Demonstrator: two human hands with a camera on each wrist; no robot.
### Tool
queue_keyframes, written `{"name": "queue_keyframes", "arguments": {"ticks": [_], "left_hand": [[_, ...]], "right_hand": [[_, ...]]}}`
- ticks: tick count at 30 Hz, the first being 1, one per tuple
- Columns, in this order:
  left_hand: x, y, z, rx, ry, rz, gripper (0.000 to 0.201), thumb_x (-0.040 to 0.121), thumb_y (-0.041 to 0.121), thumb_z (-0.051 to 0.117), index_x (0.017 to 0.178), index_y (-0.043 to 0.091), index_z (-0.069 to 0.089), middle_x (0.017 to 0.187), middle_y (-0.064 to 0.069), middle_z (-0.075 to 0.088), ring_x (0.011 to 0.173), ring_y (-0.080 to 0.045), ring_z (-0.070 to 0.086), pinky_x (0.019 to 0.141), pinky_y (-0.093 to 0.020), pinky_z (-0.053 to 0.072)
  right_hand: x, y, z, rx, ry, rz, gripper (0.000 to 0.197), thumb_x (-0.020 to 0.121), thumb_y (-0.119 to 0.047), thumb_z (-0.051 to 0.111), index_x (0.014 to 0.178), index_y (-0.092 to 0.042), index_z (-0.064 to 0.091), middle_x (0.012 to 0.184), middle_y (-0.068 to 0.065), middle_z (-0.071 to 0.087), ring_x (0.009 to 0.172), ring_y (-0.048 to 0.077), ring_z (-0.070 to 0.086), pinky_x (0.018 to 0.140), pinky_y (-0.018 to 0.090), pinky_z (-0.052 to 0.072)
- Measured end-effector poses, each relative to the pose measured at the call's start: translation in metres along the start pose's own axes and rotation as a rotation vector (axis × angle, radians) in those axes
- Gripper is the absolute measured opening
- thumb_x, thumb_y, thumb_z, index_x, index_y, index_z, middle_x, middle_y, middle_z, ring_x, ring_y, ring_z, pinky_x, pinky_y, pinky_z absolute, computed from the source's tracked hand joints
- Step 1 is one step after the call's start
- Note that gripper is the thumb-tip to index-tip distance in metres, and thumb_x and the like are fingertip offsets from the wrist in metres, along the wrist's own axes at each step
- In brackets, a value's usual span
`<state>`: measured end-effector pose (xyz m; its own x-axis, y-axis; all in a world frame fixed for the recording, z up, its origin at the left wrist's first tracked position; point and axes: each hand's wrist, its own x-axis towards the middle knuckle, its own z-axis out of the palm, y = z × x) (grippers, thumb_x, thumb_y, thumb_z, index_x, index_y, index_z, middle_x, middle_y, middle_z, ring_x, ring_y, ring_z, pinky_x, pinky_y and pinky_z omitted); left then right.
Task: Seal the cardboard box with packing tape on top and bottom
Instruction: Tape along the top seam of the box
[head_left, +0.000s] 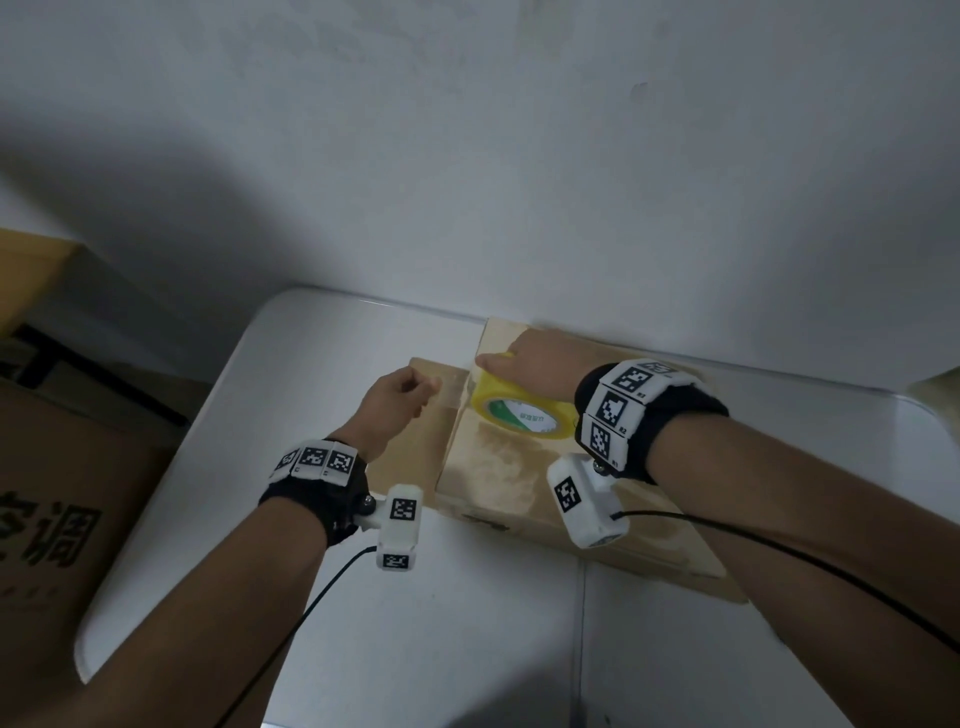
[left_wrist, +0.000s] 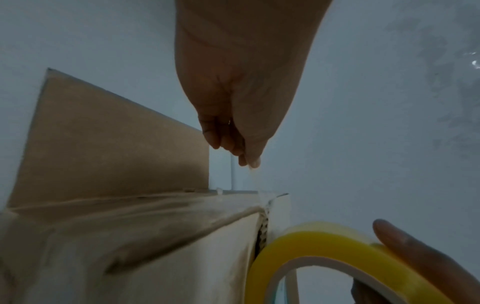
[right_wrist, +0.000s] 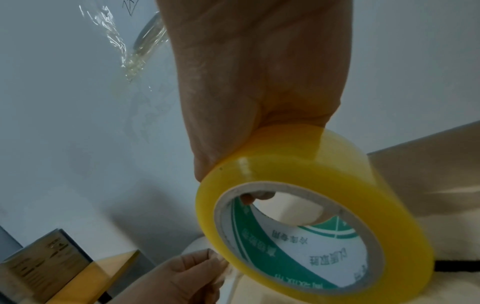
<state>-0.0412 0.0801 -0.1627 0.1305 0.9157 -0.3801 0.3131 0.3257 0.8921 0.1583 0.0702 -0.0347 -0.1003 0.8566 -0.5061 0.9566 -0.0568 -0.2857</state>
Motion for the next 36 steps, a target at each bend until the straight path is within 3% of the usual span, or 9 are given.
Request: {"name": "queue_keyframes", "arguments": {"ticks": [8,16,20,25,28,29,31,33,36], "left_hand": [[-0.004,-0.006,0.030,-0.228,-0.154,-0.194,0.022,0.099,0.020,0.049,0.079,0.012,0.046,0.073,-0.004,0.053,0.064,-0.015,0.051,0.062,-0.025,0.045],[-0.012,0.012,0.031,-0.084,-0.343,-0.349,0.020,0.101,0.037,0.040,0.092,0.019,0.038,0.080,-0.001,0.055,0.064,-0.014,0.050,0.059,-0.024,0.044],[-0.010,0.022,0.027,0.010,-0.350,-0.376,0.018,0.101,0.037,0.037,0.093,0.021,0.039,0.086,-0.001,0.050,0.058,-0.013,0.045,0.054,-0.024,0.042],[-0.015,0.023,0.034,0.295,-0.286,-0.385,0.029,0.102,0.032,0.030,0.123,0.013,0.037,0.086,-0.004,0.052,0.062,-0.015,0.049,0.047,-0.022,0.044],[-0.015,0.024,0.032,0.379,-0.351,-0.326,0.032,0.101,0.019,0.034,0.131,0.008,0.041,0.112,-0.014,0.061,0.089,-0.027,0.063,0.075,-0.036,0.056],[-0.014,0.025,0.029,0.425,-0.362,-0.291,0.035,0.101,0.014,0.034,0.135,0.007,0.043,0.128,-0.015,0.057,0.107,-0.030,0.060,0.090,-0.036,0.052],[-0.015,0.030,0.023,0.429,-0.282,-0.212,0.040,0.101,0.009,0.031,0.139,0.008,0.044,0.143,-0.011,0.046,0.130,-0.027,0.045,0.099,-0.029,0.038],[-0.023,0.036,0.020,0.223,-0.232,-0.144,0.046,0.098,0.005,0.029,0.138,0.014,0.049,0.143,-0.004,0.048,0.132,-0.020,0.043,0.105,-0.030,0.036],[-0.042,0.042,0.028,-0.001,-0.387,-0.093,0.045,0.090,0.008,0.036,0.127,0.019,0.058,0.123,0.001,0.066,0.116,-0.015,0.060,0.102,-0.033,0.045]], "right_hand": [[0.003,0.000,0.002,0.017,0.015,0.004,0.060,0.095,-0.056,0.037,0.099,-0.003,0.065,0.084,0.007,0.060,0.069,0.020,0.053,0.059,0.029,0.038],[0.007,0.002,0.001,0.050,0.013,0.004,0.054,0.095,-0.054,0.039,0.064,-0.010,0.047,0.062,0.003,0.047,0.054,0.016,0.043,0.051,0.029,0.029],[0.009,0.000,0.001,0.048,0.013,0.003,0.053,0.095,-0.054,0.039,0.072,-0.008,0.053,0.066,0.003,0.051,0.062,0.020,0.049,0.055,0.029,0.033],[0.007,-0.002,0.001,0.054,0.027,-0.003,0.052,0.095,-0.053,0.040,0.078,-0.006,0.056,0.073,0.006,0.054,0.070,0.023,0.052,0.059,0.030,0.035],[0.006,0.000,0.002,0.039,0.035,0.005,0.053,0.096,-0.054,0.038,0.072,-0.007,0.051,0.070,0.006,0.052,0.064,0.022,0.050,0.059,0.030,0.035],[0.006,0.000,0.002,0.041,0.035,0.008,0.054,0.096,-0.053,0.038,0.068,-0.008,0.048,0.067,0.005,0.050,0.061,0.021,0.048,0.057,0.029,0.034],[0.006,0.000,0.002,0.043,0.041,0.008,0.054,0.096,-0.053,0.038,0.063,-0.011,0.044,0.065,0.003,0.048,0.060,0.019,0.046,0.055,0.028,0.032],[0.006,-0.001,0.002,0.032,0.044,-0.001,0.055,0.096,-0.052,0.037,0.060,-0.012,0.042,0.064,0.003,0.047,0.059,0.018,0.045,0.054,0.028,0.032],[0.007,0.001,0.003,0.027,0.040,-0.024,0.055,0.097,-0.052,0.035,0.059,-0.013,0.040,0.063,0.003,0.044,0.058,0.018,0.043,0.054,0.029,0.031]]}}
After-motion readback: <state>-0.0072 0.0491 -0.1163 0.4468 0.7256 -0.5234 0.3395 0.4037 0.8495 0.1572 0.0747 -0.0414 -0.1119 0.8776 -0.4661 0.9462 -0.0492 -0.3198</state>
